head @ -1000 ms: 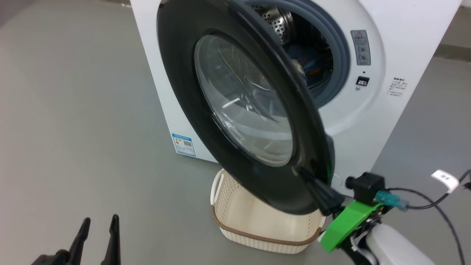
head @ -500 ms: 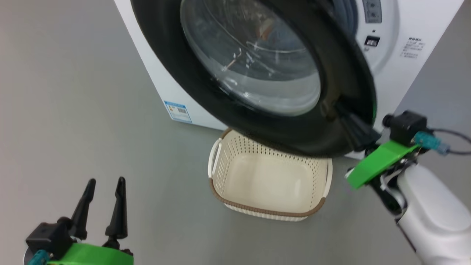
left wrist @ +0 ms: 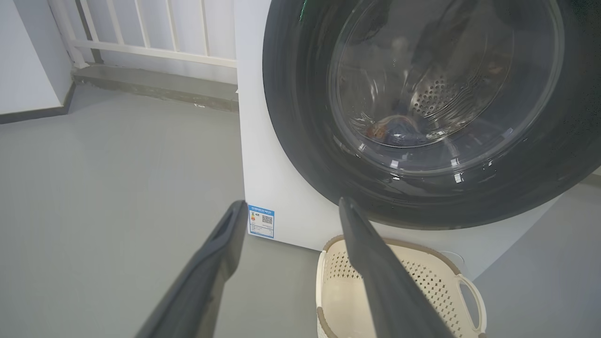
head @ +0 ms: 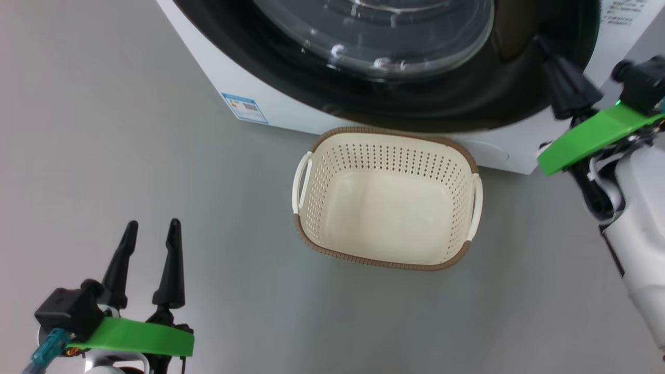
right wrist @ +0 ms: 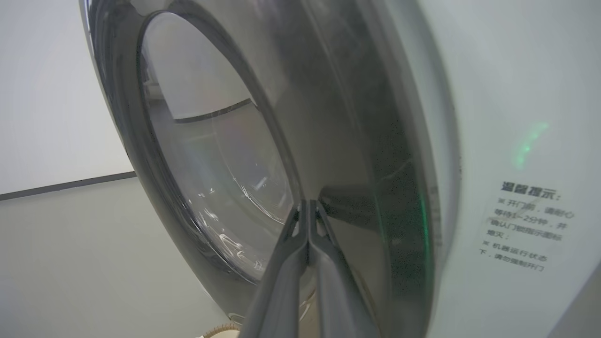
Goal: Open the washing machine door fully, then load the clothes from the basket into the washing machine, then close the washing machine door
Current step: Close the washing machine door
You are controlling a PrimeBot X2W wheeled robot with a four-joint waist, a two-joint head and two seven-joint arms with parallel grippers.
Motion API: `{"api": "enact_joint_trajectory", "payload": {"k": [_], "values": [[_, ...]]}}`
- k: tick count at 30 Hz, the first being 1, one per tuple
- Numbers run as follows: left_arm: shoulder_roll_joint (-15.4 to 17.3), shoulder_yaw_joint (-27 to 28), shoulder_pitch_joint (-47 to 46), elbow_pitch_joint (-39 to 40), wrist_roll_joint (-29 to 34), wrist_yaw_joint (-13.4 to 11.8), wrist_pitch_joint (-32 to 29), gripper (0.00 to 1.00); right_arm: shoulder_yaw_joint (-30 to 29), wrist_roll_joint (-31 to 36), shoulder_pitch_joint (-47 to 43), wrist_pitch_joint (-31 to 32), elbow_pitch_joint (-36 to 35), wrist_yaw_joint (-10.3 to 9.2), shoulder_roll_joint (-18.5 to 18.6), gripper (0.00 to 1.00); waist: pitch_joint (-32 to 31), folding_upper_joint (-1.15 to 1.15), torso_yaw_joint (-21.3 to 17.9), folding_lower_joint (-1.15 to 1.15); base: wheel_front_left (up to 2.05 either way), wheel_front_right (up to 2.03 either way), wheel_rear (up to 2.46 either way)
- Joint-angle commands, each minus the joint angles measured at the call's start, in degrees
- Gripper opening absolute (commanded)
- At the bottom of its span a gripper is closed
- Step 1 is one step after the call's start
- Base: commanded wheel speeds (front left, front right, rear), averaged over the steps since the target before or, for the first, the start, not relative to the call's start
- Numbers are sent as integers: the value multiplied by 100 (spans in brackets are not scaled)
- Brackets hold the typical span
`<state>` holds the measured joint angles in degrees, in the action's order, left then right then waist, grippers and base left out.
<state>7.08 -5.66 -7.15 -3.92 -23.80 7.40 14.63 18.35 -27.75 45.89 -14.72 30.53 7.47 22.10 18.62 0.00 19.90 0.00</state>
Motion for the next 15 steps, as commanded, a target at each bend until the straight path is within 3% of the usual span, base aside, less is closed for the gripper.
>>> {"api": "enact_joint_trajectory", "payload": {"k": [1, 15], "values": [[108, 190, -187, 162, -52, 9, 37, 100, -76, 87, 175, -28, -10, 2, 64, 0, 188, 0, 30, 0, 0, 0, 0], [99, 186, -271, 86, -26, 9, 37, 100, -898, 857, 562, -28, 427, 2, -349, 0, 144, 0, 28, 0, 0, 0, 0]]}}
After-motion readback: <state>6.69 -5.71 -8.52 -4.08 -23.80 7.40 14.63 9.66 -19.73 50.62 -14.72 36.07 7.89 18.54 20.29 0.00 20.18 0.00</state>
